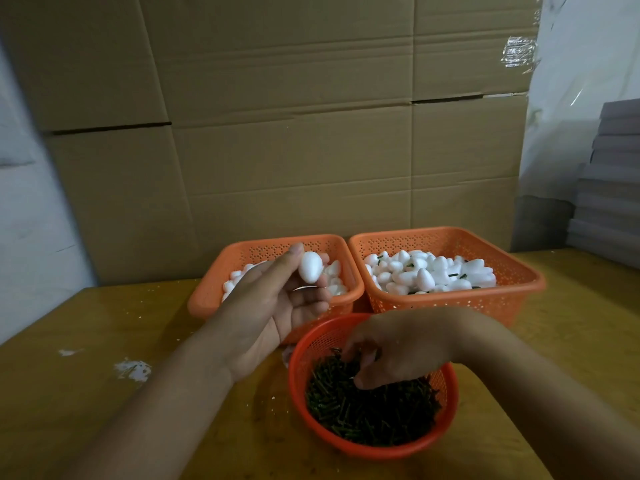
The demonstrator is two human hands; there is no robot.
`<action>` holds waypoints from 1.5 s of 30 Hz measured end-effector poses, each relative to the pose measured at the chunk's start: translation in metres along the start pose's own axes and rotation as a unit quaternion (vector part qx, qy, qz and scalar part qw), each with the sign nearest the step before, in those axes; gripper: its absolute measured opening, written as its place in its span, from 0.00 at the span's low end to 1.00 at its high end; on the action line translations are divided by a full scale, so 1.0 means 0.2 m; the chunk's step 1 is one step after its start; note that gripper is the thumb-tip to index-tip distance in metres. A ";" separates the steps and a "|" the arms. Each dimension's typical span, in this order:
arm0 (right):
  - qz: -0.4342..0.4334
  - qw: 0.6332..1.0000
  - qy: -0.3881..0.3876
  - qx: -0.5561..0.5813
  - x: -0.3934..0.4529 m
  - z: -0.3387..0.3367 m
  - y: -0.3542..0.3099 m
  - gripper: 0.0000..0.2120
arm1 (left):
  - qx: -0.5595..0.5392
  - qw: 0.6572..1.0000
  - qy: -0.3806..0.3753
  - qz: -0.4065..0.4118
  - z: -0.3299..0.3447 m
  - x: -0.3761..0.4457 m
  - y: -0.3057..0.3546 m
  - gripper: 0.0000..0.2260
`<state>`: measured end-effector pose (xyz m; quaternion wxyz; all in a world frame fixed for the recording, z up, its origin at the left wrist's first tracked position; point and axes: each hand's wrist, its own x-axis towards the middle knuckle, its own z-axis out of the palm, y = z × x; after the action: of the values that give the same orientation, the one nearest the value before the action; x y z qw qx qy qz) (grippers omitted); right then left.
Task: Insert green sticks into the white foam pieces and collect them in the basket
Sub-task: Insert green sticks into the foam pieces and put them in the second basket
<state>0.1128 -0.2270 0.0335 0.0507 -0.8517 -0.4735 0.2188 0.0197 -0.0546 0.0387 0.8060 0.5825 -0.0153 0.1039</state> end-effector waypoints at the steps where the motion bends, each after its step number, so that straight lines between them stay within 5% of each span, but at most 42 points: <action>1: 0.001 1.000 0.001 -0.003 0.00 0.00 0.00 0.22 | -0.013 1.000 0.008 -0.013 0.01 0.00 0.00 0.16; 11: 0.003 0.999 0.001 -0.038 0.01 0.03 0.00 0.19 | -0.035 0.998 -0.051 -0.017 0.03 -0.05 0.02 0.11; 18: 0.011 0.997 0.027 -0.069 0.04 0.06 0.02 0.13 | 0.102 0.992 -0.061 0.048 0.01 -0.06 0.02 0.14; 27: 0.000 0.997 0.059 -0.055 0.07 0.07 0.02 0.09 | 0.134 0.985 -0.081 0.078 0.00 -0.06 0.03 0.12; 34: -0.021 0.993 0.115 -0.020 0.06 0.06 0.01 0.11 | 0.117 0.989 -0.031 0.087 -0.04 -0.03 0.00 0.25; 38: -0.068 0.969 0.207 0.120 0.04 0.02 0.01 0.02 | 0.072 0.995 -0.011 0.071 -0.06 -0.01 -0.01 0.25; 41: -0.123 0.909 0.221 0.332 0.02 0.00 0.01 0.03 | 0.052 0.997 -0.005 0.060 -0.07 -0.01 -0.01 0.15; 45: -0.183 0.836 0.226 0.465 -0.01 -0.03 0.01 0.09 | 0.040 0.998 0.002 0.053 -0.09 0.00 -0.01 0.13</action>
<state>0.1159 -0.2298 0.0383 0.5858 -0.6513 -0.4383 0.2014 0.0186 -0.0375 0.0311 0.7755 0.6125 -0.0403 0.1479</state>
